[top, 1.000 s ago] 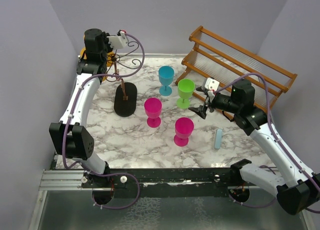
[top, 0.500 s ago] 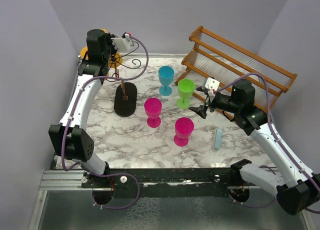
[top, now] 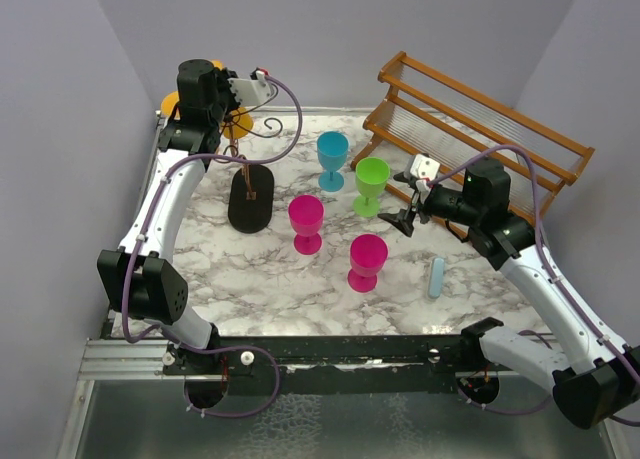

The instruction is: Place the wine glass upside down on the wine glass rack

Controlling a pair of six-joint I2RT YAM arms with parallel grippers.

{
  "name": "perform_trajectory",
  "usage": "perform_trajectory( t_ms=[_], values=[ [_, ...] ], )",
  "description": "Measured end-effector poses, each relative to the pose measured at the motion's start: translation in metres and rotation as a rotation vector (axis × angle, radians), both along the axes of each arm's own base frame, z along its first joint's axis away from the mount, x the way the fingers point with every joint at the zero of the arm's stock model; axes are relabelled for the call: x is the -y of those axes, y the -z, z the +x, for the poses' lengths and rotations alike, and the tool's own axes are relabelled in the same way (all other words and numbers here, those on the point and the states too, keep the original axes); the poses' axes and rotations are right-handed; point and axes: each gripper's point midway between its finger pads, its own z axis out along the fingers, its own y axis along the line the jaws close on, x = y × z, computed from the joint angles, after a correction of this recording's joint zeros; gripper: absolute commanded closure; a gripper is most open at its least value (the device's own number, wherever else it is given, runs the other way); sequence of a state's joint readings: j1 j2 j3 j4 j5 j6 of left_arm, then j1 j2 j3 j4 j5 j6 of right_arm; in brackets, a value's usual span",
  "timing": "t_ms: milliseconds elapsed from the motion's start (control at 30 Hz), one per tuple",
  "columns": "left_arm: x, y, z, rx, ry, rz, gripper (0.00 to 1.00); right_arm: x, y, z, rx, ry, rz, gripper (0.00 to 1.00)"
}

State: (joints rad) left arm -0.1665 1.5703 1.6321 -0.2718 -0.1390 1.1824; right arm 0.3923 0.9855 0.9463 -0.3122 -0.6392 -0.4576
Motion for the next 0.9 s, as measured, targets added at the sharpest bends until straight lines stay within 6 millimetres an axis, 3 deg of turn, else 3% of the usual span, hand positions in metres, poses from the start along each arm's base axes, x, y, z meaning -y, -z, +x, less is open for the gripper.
perform_trajectory(
  t_ms=[900],
  values=[
    [0.025, -0.006, -0.001, 0.006, 0.06, -0.082, 1.0, 0.0, 0.002, 0.001, -0.004, 0.0, -0.003, 0.12]
  ],
)
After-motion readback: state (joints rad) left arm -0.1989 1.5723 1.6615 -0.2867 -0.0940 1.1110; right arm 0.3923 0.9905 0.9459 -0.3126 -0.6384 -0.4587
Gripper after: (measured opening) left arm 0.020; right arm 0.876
